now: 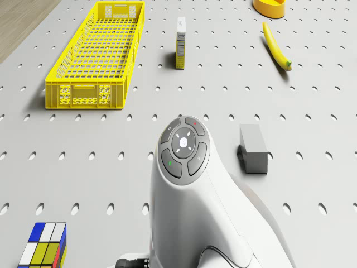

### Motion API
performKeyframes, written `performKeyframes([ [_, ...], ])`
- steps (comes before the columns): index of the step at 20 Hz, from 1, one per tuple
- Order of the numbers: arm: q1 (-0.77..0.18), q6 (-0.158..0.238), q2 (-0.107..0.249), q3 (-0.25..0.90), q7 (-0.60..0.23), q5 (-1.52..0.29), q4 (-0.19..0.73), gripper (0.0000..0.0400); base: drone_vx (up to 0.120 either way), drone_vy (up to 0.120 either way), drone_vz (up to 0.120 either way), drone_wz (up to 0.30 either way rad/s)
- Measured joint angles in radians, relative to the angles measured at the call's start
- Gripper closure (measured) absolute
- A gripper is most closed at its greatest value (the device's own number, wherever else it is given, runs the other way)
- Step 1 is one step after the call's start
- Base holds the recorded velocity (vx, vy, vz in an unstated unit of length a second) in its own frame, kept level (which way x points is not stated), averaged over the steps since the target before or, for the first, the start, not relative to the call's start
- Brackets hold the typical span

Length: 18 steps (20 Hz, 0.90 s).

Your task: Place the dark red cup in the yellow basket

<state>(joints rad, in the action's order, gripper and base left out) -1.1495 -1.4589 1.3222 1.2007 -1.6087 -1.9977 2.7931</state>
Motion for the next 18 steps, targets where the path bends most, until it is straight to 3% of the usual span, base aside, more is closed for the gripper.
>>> performKeyframes([
  [4,-0.004,-0.011,0.01,-0.003,-0.003,0.0,-0.003,0.0,0.0,0.0,0.0,0.0],
  [5,-0.005,-0.014,0.012,-0.003,-0.003,0.0,-0.003,0.0066,0.0,0.0,0.0,0.0],
  [7,-0.007,-0.018,0.017,-0.004,-0.005,0.002,-0.004,0.0158,0.0,0.0,0.0,0.0],
  [10,-0.01,-0.025,0.023,-0.003,-0.007,0.004,-0.005,0.0233,0.0,0.0,0.0,0.0],
  [14,-0.014,-0.033,0.031,-0.002,-0.01,0.008,-0.006,0.0275,0.0,0.0,0.0,0.0],
  [18,-0.017,-0.039,0.038,-0.001,-0.001,0.01,-0.006,0.0281,0.0,0.0,0.0,0.0],
])
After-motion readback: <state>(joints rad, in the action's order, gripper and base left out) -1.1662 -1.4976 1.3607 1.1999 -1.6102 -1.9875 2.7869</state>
